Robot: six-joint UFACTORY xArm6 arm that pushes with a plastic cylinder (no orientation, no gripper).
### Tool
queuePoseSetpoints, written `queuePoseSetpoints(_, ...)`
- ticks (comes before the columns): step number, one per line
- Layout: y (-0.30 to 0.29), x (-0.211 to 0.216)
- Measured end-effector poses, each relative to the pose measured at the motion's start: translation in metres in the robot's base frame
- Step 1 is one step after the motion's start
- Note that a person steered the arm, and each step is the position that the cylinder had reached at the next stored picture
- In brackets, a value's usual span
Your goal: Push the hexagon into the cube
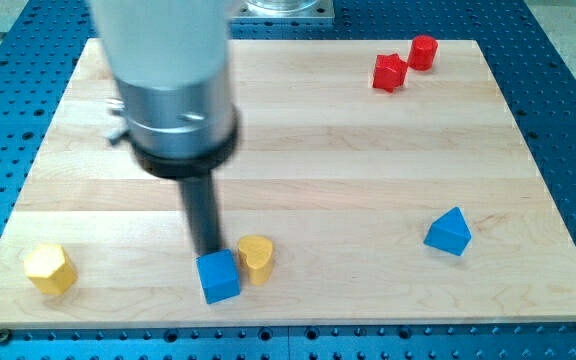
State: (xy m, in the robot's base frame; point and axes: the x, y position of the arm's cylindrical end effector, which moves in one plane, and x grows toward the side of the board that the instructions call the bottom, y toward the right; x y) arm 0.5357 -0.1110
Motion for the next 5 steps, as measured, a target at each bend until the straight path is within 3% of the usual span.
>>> queuePoseSetpoints(1,-0.092,-0.022)
queuePoseSetpoints(2,-0.164,0.003)
queuePoseSetpoints(3,-0.16,0.043)
queuePoseSetpoints(4,-0.086,0.056)
queuePoseSetpoints(5,-0.083,0.062)
